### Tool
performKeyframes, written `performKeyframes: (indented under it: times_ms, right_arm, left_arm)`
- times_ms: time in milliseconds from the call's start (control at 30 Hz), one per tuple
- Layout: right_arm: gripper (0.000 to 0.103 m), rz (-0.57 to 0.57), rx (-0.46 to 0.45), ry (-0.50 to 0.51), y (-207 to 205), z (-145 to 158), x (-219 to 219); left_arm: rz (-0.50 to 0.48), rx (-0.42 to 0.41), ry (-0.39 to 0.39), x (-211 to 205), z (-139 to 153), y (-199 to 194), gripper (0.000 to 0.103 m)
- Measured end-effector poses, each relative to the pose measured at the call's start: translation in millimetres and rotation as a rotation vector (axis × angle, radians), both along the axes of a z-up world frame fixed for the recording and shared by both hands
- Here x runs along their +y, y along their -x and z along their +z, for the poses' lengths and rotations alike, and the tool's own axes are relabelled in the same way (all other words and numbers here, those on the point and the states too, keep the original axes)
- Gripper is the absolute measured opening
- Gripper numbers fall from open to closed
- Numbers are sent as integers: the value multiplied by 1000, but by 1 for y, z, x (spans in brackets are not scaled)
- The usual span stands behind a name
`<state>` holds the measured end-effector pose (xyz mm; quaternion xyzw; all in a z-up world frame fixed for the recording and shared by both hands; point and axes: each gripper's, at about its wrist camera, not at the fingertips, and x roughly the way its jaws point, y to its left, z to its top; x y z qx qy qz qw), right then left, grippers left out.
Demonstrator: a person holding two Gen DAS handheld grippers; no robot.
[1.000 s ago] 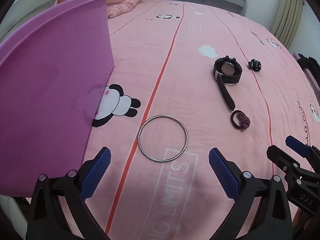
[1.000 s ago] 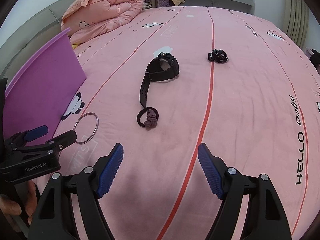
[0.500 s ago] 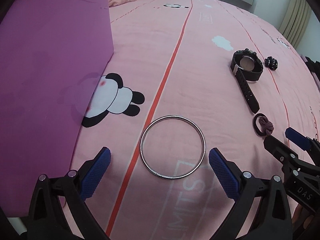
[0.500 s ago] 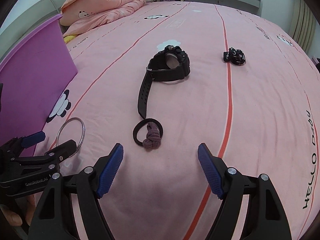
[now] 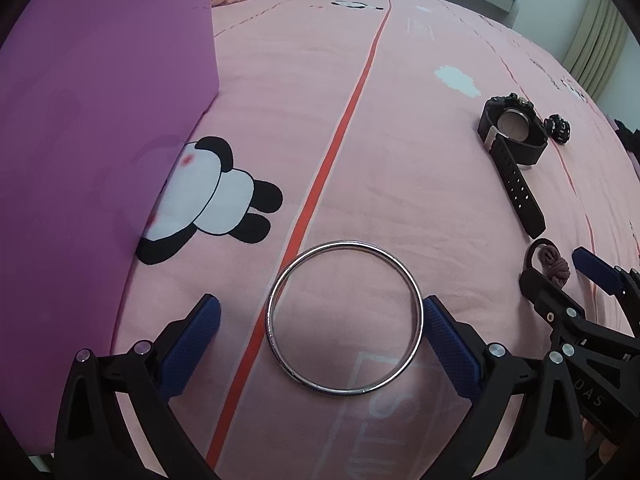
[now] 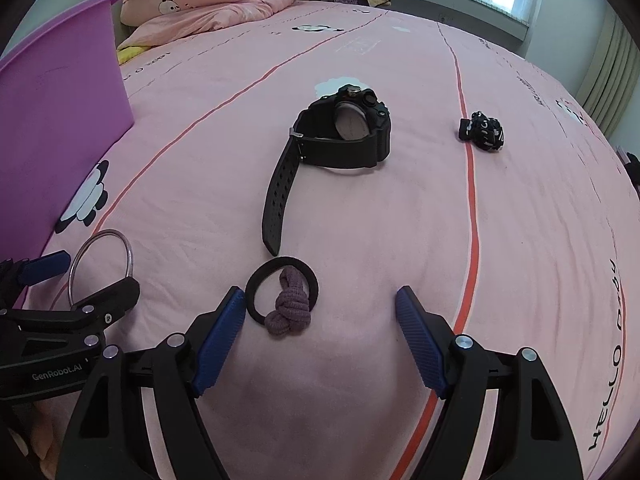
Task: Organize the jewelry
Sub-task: 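Grasp the steel ring with the left tool while the right tool grasps the purple-knotted hair tie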
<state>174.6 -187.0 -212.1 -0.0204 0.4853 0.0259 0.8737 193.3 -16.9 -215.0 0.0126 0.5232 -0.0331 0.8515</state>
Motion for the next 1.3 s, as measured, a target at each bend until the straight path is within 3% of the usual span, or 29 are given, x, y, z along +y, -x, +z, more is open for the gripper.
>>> performKeyframes:
  times_ms: [333,400,500,567,667,933,1300]
  right_arm:
    - [72,17,2,28,1,-1,5]
    - [66,26,5,21,1,0,5]
    - [50,39,7,22,3,2,6]
    - [31,47,8,28,4,3,8]
    - [19,52,9,27,5,4,8]
    - [17,8,16,-46,22,12,-5]
    - [17,-61,24,-108,105,34,-30]
  left_arm:
    - [1,-41,-6,-4,-2,-1,96]
    - [-9,-40,-10,-4,-1,2,94]
    - [-23,-42,-11,-4,2,5,87]
    - [-26,-45,-6,-2,4,8,83]
    - [-26,-54,0,0,6,12,74]
    - [-37,-44,1,1,13,22,71]
    - [-104,-45,33,-13,37,73,71]
